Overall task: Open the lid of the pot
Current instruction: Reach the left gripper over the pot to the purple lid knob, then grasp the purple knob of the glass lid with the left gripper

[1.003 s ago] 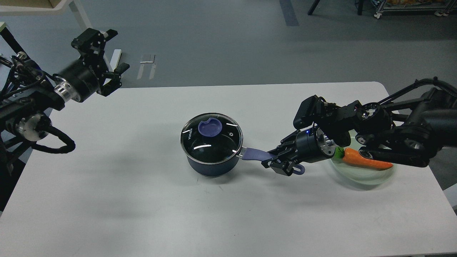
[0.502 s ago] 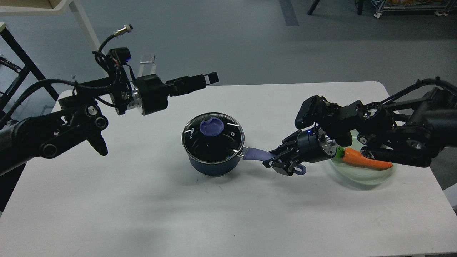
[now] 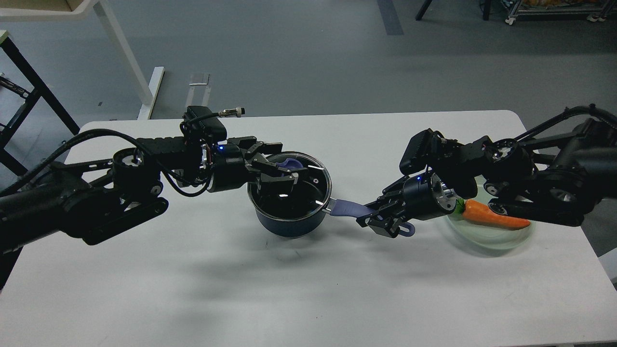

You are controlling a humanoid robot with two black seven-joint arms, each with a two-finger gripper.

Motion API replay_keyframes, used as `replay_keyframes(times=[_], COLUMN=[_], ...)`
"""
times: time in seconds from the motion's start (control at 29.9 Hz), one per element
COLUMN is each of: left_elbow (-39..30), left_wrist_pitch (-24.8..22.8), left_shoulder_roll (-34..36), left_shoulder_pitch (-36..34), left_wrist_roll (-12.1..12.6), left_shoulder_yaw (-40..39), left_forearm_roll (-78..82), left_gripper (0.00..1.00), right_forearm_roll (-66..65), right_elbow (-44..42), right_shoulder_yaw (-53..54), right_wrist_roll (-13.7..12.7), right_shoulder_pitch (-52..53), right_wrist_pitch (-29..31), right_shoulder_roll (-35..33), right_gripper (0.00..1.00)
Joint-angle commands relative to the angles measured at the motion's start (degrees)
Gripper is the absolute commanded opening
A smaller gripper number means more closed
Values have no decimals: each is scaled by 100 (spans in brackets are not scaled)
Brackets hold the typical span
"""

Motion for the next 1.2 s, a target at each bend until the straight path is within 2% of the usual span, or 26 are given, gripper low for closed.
replay_keyframes(times=[0.0,0.1,0.47,0.77,0.9,1.0,1.17], left_elbow=[117,231,477,557,557,557,557], left_wrist_pitch=[257,477,495,504,504,512,512], left_shoulder_roll=[-26,-140,-289,-316,-308,-308,-281], left_shoulder_pitch=[2,20,11,11,20,20,11], left_wrist_roll=[44,45,36,9,1,-8,1], left_shoulder_yaw=[315,395,395,404,456,509,509], left_forearm_roll=[204,424,433,442,442,442,433], left_gripper=[99,99,99,86,71,53,39], right_forearm_roll=[0,-1,-1,-1,-1,-1,-1], right_elbow=[29,29,29,20,20,20,20], right_shoulder_yaw=[0,-9,-35,-44,-35,-35,-35], right_wrist_roll=[-1,-1,-1,-1,-1,-1,-1], right_shoulder_pitch=[-1,8,25,17,8,8,8], right_wrist_pitch=[0,9,9,9,9,9,9], right_shoulder_roll=[-33,-42,-42,-33,-33,-33,-42], right_gripper=[13,12,12,13,13,13,13])
